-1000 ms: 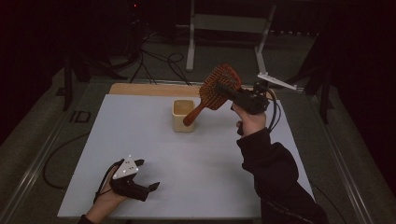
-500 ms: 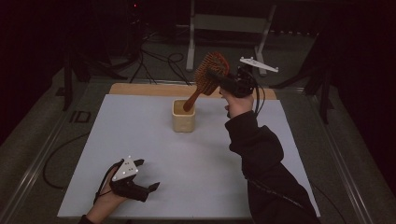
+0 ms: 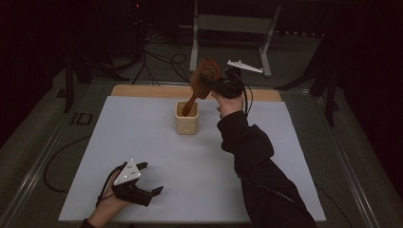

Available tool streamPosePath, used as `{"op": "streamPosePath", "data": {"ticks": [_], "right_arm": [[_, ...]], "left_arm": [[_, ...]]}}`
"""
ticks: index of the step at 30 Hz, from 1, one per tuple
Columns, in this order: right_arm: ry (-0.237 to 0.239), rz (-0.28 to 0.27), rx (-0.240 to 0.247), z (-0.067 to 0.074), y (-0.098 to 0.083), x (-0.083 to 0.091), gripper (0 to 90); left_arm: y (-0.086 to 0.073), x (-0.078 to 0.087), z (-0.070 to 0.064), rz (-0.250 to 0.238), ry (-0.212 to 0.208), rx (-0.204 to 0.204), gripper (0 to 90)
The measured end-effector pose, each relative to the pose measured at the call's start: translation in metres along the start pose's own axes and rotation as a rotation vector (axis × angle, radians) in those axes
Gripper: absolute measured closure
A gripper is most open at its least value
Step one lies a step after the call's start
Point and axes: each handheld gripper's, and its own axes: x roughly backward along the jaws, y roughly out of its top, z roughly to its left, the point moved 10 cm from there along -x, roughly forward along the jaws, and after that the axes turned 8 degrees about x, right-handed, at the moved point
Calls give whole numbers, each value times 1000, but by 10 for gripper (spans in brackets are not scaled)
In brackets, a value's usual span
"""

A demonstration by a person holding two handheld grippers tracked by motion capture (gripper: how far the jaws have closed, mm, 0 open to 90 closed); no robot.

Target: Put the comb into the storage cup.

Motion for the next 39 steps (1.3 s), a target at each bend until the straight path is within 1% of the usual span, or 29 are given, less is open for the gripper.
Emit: {"op": "streamPosePath", "data": {"ticks": [2,5,10,14,18,20,21,27,31,32,35,39], "right_arm": [[-5,12,6,0,-4,-5,524],[-8,26,-7,0,-11,-13,524],[-4,51,-20,1,-22,-23,524],[-10,62,-10,2,-27,-28,523],[-9,73,-16,2,-32,-32,523],[-11,75,-14,2,-33,-33,523],[-11,82,-9,3,-37,-36,522],[-14,101,-11,2,-45,-41,522],[-16,106,-17,2,-48,-42,521],[-15,107,-18,1,-49,-43,521],[-14,121,-27,1,-55,-45,520],[-13,116,-35,-1,-58,-44,519]], "left_arm": [[0,0,0,0,-2,-1,1],[-1,0,-1,4,-2,-7,1],[0,0,0,-1,-1,-4,1],[0,0,-1,-2,-7,-4,1],[0,0,-2,-5,-11,-7,1],[0,0,-2,-3,-10,-7,1],[0,0,-2,-4,-10,-8,1],[0,0,-2,-4,-12,-10,1],[0,0,-1,-5,-12,-6,1],[-1,0,-1,0,-10,-11,1],[0,0,-1,-5,-12,-4,1],[-1,0,-1,-5,-14,-5,1]]}}
